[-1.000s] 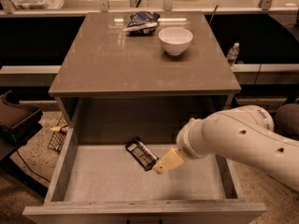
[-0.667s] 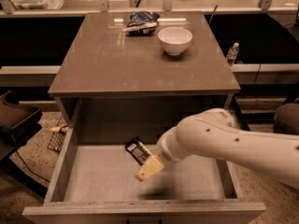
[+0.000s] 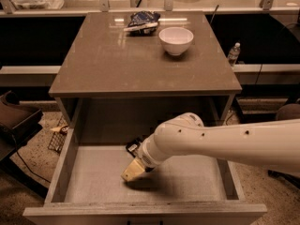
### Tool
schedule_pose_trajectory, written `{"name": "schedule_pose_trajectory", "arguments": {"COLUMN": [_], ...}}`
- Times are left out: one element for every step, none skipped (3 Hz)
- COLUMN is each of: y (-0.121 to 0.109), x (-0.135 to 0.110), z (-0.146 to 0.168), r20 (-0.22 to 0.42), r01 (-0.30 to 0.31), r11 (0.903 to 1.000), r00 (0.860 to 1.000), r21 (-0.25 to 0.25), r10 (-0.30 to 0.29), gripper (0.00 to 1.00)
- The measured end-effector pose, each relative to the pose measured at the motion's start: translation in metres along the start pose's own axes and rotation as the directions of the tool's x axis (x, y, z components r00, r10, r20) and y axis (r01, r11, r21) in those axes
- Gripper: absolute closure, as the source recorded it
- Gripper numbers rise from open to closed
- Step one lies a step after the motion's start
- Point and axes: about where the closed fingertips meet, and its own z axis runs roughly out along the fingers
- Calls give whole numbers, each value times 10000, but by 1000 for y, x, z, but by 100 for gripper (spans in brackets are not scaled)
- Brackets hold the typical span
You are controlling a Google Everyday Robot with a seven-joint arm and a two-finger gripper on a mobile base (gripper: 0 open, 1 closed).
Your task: Pick rxbar chocolate from top drawer and place on counter
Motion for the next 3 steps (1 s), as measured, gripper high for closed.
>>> {"name": "schedule_pose_trajectory", "arguments": {"y": [1,2,2], "x": [-5,-9,-11], "z": [19,12,8], "r20": [0,-1,-3], "r01": [-96,-96,-97], "r11": [10000,10000,10000], "r00": [10000,10000,10000], "r21": [1,1,1], "r10": [96,96,97], "gripper": [41,65,88]}}
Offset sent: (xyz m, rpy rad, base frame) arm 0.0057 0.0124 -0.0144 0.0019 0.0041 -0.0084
